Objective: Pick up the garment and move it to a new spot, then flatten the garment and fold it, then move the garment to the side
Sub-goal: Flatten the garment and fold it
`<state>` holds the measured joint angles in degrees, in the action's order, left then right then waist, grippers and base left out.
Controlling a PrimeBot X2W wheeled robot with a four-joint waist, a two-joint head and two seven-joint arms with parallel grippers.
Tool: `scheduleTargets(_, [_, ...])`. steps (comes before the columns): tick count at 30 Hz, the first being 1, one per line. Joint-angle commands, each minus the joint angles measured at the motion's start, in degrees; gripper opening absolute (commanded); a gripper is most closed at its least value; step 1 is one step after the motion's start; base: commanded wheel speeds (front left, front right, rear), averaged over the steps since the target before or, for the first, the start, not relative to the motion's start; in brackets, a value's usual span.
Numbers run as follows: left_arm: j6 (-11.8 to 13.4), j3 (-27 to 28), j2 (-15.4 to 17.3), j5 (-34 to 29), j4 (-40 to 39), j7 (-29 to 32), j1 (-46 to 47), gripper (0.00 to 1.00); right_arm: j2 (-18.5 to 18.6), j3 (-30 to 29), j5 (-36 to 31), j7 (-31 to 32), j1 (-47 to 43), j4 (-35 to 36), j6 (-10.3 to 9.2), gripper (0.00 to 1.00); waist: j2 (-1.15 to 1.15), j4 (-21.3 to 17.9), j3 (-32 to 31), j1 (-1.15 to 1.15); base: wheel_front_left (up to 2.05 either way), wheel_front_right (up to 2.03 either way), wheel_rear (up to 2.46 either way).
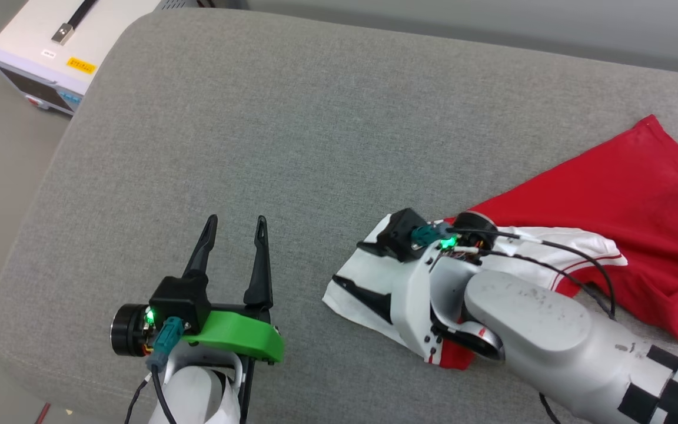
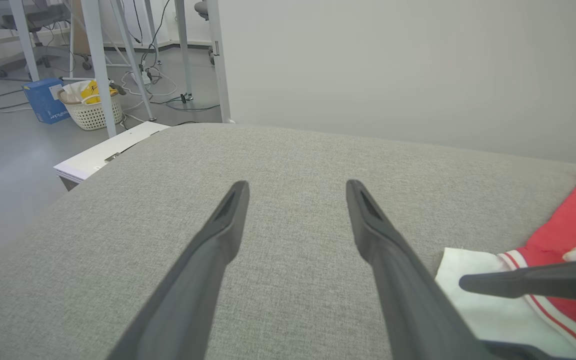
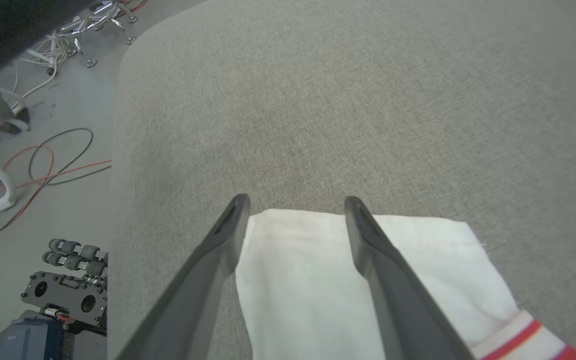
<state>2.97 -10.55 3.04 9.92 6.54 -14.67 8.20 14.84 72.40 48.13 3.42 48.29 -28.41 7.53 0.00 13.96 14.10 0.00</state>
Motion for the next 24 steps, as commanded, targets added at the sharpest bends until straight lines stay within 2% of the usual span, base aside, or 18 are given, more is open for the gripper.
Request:
scheduleTargets(1, [-0.2, 0.2, -0.2, -0.5, -0.1, -0.3, -0.9, 1.0, 1.3, -1.0, 0.3, -2.1, 1.2, 0.5, -0.04, 1.0, 0.0, -1.3, -1.8, 0.0, 0.0, 0.0, 0.0])
scheduleTargets(6, [-0.5, 0.8, -0.2, -1.3, -0.3, -0.3, -2.4, 1.0, 7.2, -5.6, 0.8, -5.5, 3.7, 3.3, -0.04, 1.0, 0.0, -2.5, -4.0, 0.0, 0.0, 0.0, 0.0])
scheduleTargets(10, [-0.8, 1.0, -0.2, -1.7, -0.4, -0.3, -3.2, 1.0, 13.4, -8.3, 2.7, -1.8, 5.8, 5.9, -0.04, 1.0, 0.0, -2.8, -4.9, 0.0, 0.0, 0.0, 0.0])
scheduleTargets(13, [-1.0, 0.9, -0.2, -1.7, -0.4, -0.3, -3.6, 1.0, 19.1, -7.8, 4.9, 6.4, 7.7, 7.7, -0.04, 1.0, 0.0, -2.6, -5.3, 0.0, 0.0, 0.0, 0.0])
scheduleTargets(17, [-1.1, 0.5, -0.2, -1.5, -0.5, -0.3, -3.9, 1.0, 25.4, -7.9, 11.6, 19.7, 9.5, 9.7, -0.04, 1.0, 0.0, -2.1, -4.8, 0.0, 0.0, 0.0, 0.0])
scheduleTargets(21, [-1.0, 0.0, -0.2, -1.0, -0.7, -0.3, -3.4, 1.0, 28.8, -7.6, 16.4, 29.7, 10.6, 10.5, -0.04, 1.0, 0.0, -1.5, -3.6, 0.0, 0.0, 0.0, 0.0])
scheduleTargets(24, [-0.8, -0.6, -0.2, -0.5, -0.9, -0.3, -2.9, 1.0, 30.1, -6.3, 17.5, 35.4, 10.6, 9.7, -0.04, 1.0, 0.0, -0.8, -2.3, 0.0, 0.0, 0.0, 0.0])
